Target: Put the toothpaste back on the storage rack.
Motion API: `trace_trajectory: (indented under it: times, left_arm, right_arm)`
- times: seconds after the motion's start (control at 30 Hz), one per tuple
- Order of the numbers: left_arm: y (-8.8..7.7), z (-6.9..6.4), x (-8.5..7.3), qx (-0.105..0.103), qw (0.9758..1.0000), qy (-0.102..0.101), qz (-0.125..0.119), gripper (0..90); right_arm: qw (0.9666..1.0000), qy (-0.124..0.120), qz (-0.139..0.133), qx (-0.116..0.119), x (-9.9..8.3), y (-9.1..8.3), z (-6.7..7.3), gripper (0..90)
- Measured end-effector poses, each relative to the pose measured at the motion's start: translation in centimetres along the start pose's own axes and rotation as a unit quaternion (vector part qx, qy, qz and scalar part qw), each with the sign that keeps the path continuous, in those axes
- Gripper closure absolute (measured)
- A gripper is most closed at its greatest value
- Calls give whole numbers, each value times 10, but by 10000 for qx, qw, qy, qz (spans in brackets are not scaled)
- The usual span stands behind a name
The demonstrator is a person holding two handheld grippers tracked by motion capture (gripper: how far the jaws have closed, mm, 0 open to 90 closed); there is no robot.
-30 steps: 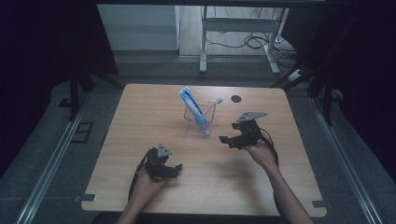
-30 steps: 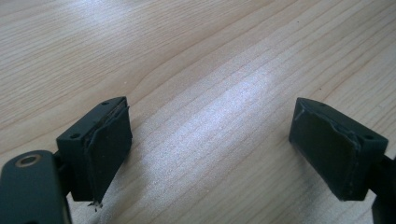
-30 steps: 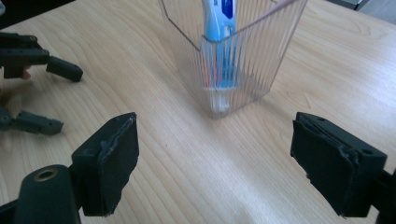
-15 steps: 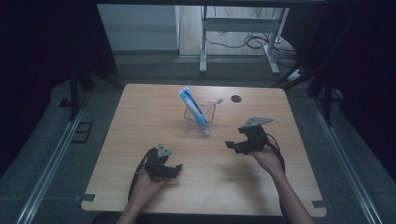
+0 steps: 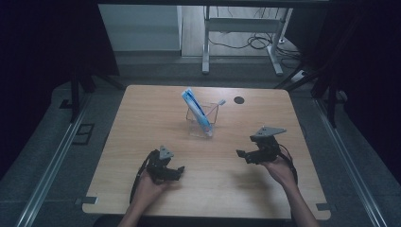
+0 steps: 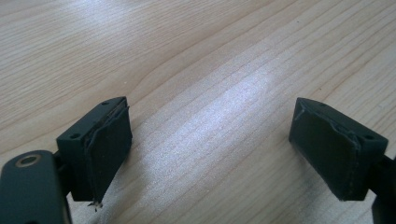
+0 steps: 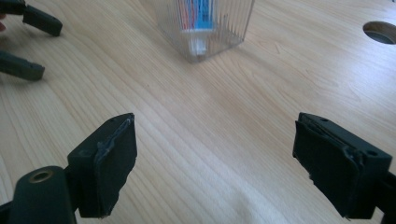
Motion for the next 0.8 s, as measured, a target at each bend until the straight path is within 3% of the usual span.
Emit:
trace_trajectory:
  times: [0.8]
  left_arm:
    - [0, 0, 0, 3, 10000, -13, -12, 132]
  right_arm:
    - [9991, 69, 189, -381, -70, -25, -1, 135]
Point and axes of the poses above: each handheld gripper's, and its own axes: y roughly forward along the jaws, x roughly out of its top, z roughly to its left, the point moved 9 cm from there along y, roughly forward along the jaws, and after that the axes turned 8 degrees about -z, right-handed, at the moved point
